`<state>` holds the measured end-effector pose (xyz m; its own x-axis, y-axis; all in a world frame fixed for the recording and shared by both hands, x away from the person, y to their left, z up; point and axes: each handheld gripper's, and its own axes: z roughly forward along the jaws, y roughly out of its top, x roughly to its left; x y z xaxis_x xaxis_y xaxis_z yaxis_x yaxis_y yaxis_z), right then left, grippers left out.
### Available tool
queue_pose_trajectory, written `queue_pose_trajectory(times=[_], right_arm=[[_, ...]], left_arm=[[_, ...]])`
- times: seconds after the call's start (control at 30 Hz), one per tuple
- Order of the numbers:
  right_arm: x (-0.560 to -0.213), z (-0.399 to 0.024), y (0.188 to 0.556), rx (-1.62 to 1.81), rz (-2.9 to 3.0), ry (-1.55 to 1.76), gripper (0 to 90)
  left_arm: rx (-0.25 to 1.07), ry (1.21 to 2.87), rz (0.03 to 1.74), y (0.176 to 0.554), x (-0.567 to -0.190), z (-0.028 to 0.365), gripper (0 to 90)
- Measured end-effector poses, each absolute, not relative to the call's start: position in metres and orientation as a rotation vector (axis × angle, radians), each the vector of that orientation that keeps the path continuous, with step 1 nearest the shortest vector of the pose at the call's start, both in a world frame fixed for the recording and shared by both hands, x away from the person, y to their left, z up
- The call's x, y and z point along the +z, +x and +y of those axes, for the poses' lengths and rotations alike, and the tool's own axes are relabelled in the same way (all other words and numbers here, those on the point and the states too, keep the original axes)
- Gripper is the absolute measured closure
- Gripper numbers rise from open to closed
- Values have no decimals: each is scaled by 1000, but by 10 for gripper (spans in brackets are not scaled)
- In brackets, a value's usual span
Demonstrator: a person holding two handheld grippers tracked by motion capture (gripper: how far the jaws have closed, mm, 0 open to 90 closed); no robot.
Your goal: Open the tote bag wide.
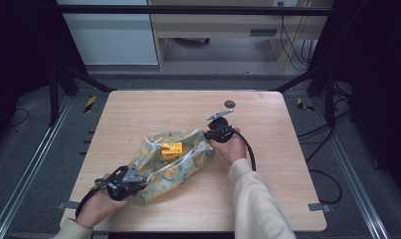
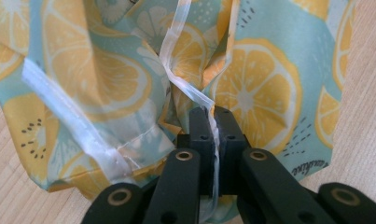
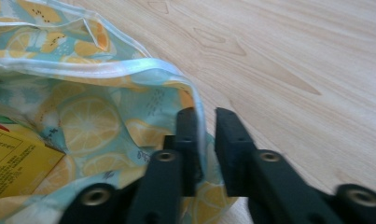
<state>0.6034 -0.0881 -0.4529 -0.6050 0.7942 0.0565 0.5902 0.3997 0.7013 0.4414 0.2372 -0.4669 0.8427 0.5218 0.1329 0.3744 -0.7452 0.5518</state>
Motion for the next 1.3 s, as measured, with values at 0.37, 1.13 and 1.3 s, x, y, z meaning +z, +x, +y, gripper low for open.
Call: queue_pose_trajectory(times=[0.37, 1.13, 1.3], right_arm=[[-419, -93, 585, 1026, 2315, 1108, 319], [-387, -103, 489, 1133, 2346, 964, 179], [-401, -105, 479, 1135, 2359, 1000, 172]], left_arm=[[511, 2353, 648, 438, -443, 233, 479], [634, 2209, 767, 474, -405, 247, 301], [646, 2223, 817, 495, -410, 249, 285]])
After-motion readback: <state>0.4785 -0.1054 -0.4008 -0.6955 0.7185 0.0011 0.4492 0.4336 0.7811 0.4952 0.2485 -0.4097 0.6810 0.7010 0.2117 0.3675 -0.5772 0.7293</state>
